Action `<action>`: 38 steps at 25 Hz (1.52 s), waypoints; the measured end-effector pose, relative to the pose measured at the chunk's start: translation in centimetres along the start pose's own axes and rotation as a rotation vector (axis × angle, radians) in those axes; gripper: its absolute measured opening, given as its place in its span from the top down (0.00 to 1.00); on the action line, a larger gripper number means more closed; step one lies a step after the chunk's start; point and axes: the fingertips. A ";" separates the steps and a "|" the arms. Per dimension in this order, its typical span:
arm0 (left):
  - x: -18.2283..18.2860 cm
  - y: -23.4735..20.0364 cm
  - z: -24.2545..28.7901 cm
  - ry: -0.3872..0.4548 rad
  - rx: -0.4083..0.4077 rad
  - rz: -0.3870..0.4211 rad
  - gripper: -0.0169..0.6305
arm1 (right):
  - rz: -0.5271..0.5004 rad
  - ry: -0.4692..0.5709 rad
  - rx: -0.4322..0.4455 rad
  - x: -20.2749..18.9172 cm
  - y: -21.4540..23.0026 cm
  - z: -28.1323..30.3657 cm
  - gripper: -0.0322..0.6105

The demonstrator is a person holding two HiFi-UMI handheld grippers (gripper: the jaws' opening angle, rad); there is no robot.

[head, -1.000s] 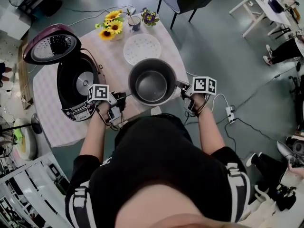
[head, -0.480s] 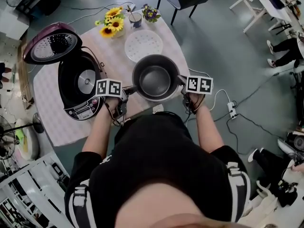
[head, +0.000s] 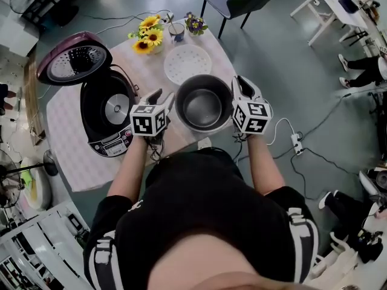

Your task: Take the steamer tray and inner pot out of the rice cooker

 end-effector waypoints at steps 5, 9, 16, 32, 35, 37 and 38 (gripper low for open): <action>8.0 -0.2 -7.1 0.365 0.172 0.175 0.71 | -0.054 0.232 -0.033 6.9 -3.4 -2.0 0.89; 11.6 -0.9 -13.1 0.560 0.310 0.212 0.75 | -0.107 0.385 -0.006 11.7 -7.1 -4.0 0.89; 12.0 -1.6 -20.0 0.675 0.361 0.228 0.97 | -0.140 0.545 0.126 16.7 -12.4 -7.4 0.95; 11.0 -3.9 -20.0 0.625 0.370 0.189 0.97 | -0.097 0.500 0.245 15.7 -15.4 -5.8 0.95; 11.1 -3.9 -19.9 0.626 0.375 0.181 0.97 | -0.096 0.497 0.238 15.6 -15.0 -5.7 0.95; 11.2 -3.9 -19.8 0.625 0.377 0.175 0.97 | -0.088 0.492 0.237 15.6 -14.8 -5.6 0.95; 11.3 -3.9 -19.7 0.624 0.376 0.176 0.97 | -0.084 0.491 0.240 15.6 -14.6 -5.6 0.95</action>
Point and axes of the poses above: the fingertips, and each gripper's own axes: z forward along the fingers, y to its right, x out of its top, and after that the axes turned 10 degrees about -y, right-handed
